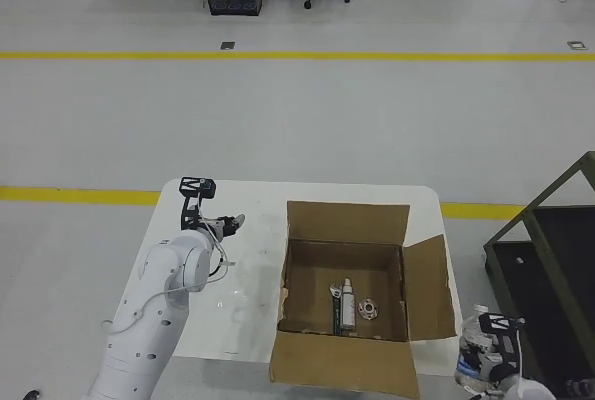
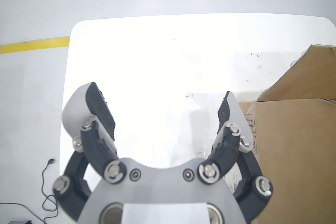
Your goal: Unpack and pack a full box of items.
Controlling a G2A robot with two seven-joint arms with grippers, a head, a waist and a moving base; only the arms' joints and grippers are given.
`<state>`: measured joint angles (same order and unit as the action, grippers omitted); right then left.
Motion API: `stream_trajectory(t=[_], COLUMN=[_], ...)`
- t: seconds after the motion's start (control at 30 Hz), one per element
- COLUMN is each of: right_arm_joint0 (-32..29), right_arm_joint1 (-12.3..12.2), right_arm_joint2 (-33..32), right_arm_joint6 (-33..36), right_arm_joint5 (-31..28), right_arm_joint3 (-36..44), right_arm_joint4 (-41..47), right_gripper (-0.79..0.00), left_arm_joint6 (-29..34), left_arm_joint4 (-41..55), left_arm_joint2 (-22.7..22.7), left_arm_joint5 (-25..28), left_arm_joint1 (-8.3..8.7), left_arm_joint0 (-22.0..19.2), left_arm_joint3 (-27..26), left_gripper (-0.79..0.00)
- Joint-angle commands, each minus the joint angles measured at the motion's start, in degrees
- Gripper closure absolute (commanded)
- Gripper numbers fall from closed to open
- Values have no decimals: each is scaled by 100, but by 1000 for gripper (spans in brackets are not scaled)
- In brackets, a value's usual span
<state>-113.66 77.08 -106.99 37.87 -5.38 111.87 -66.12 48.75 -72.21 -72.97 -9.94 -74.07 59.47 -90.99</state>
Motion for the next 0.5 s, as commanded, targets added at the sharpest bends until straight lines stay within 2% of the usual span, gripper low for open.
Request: stream_trajectory(t=[0.0, 0.47], right_arm_joint0=[89, 909], right_arm_joint1=[3, -28], right_arm_joint2=[162, 857], right_arm_joint6=[-30, 188], right_arm_joint5=[21, 160], right_arm_joint3=[-89, -891], right_arm_joint4=[-33, -520], right_gripper=[0, 0], left_arm_joint6=[0, 0], left_arm_joint4=[0, 0], left_arm_joint2=[0, 0], left_arm_joint5=[0, 0], left_arm_joint1=[0, 0], left_arm_joint0=[0, 0], left_arm_joint3=[0, 0], left_gripper=[-785, -785])
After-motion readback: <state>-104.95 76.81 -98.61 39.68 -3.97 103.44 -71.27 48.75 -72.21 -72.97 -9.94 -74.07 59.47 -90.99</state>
